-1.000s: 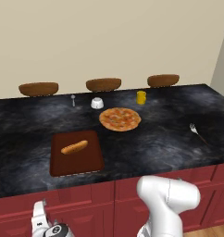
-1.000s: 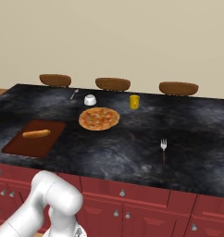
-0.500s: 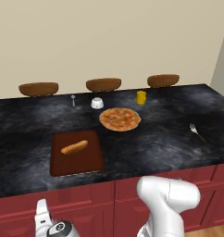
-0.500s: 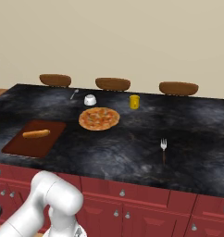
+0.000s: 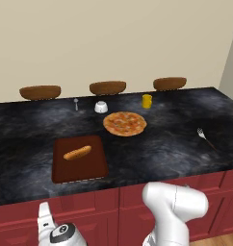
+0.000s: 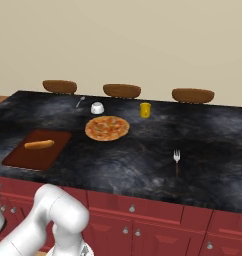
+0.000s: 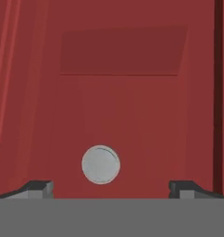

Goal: Take the pizza cutter from the drawer on the left and place it on the dining counter for cutting.

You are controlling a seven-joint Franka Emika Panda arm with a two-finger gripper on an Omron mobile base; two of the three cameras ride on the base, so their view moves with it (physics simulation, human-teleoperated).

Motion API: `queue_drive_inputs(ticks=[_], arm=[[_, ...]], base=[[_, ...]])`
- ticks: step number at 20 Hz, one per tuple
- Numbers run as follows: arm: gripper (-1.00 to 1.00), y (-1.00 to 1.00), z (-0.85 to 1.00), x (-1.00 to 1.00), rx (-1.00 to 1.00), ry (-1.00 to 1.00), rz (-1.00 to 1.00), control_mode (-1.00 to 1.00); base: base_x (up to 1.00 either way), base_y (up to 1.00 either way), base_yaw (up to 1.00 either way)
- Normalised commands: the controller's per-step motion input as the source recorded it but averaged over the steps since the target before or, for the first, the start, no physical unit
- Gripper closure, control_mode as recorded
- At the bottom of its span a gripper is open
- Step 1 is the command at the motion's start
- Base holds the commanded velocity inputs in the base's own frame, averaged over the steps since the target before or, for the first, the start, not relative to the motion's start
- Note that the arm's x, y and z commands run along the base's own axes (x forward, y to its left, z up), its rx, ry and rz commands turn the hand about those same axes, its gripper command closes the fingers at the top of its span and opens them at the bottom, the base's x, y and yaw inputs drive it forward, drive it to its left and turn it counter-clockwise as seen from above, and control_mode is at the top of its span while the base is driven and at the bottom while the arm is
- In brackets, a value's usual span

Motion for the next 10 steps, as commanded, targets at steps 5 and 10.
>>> queue_drive_inputs(ticks=[5,10], arm=[[-1.0,0.16,0.0,0.13,0.0,0.0,0.0,-1.0],[-1.0,0.2,0.0,0.0,0.0,0.0,0.0,-1.0]], base=[[0.0,0.0,0.0],[0.0,0.0,0.0]])
